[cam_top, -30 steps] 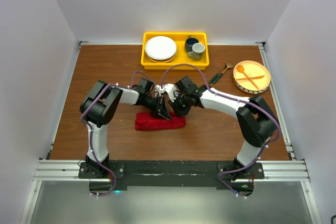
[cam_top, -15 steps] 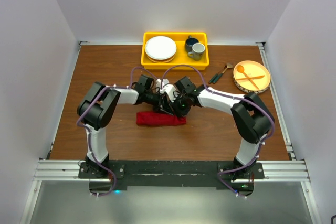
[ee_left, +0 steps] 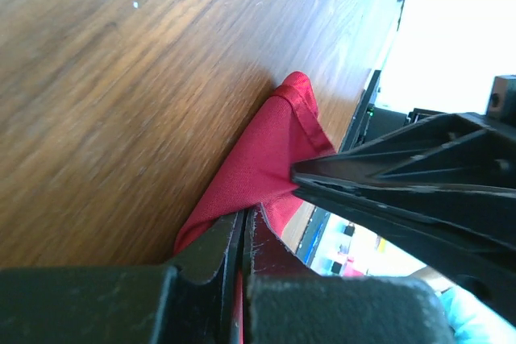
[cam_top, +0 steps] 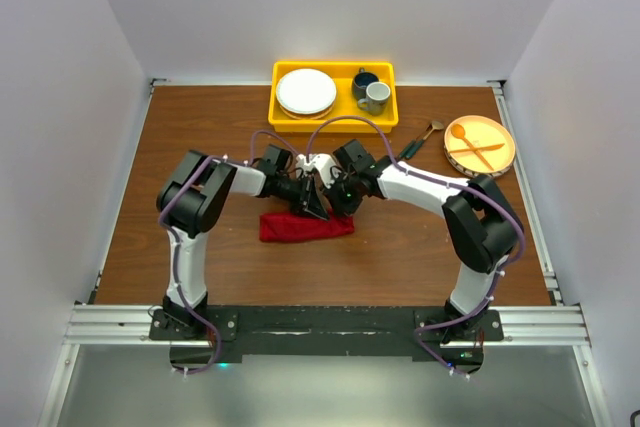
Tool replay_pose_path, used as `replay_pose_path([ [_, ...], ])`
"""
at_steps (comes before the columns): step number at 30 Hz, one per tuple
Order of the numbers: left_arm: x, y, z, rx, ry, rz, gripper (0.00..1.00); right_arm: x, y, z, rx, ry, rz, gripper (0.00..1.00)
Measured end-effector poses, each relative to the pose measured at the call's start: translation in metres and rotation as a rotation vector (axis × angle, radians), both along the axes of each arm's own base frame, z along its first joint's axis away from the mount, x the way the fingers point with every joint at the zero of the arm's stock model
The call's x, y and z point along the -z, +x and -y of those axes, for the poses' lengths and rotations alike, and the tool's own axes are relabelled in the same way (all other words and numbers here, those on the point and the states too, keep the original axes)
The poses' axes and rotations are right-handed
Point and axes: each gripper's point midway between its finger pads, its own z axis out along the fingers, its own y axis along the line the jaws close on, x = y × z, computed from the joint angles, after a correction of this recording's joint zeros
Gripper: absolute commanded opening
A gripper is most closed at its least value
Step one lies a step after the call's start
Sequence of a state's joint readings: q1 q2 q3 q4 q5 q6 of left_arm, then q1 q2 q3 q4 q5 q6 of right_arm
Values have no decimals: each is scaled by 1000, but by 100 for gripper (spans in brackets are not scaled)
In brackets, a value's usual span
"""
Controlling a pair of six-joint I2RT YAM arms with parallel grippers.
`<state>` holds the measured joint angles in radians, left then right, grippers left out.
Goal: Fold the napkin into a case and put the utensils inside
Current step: Stuff the top corner of the smaller-rectangle-folded napkin into the folded napkin.
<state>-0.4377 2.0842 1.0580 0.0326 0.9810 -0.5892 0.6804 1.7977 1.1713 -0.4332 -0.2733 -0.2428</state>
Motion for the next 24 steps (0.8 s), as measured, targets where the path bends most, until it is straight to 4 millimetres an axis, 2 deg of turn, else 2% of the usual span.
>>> replay_pose_path([
  [2, 1, 1, -1, 0, -7, -8, 0, -5, 4, -2, 4, 11, 3, 0],
  [5, 2, 1, -2, 5, -23, -27, 0, -10, 8, -2, 9, 22, 7, 10],
  [6, 2, 1, -2, 6, -27, -31, 0, -11, 8, -2, 9, 24, 5, 18],
  [8, 2, 1, -2, 7, -36, -43, 0, -11, 7, -2, 0, 31, -5, 27],
  [9, 2, 1, -2, 6, -39, -51, 0, -11, 6, -2, -5, 30, -7, 40],
  [13, 3, 1, -2, 9, -49, -65, 0, -10, 6, -1, -14, 24, 0, 51],
  [24, 3, 1, -2, 16, -68, -85, 0, -8, 21, 8, -42, -37, 90, 45],
])
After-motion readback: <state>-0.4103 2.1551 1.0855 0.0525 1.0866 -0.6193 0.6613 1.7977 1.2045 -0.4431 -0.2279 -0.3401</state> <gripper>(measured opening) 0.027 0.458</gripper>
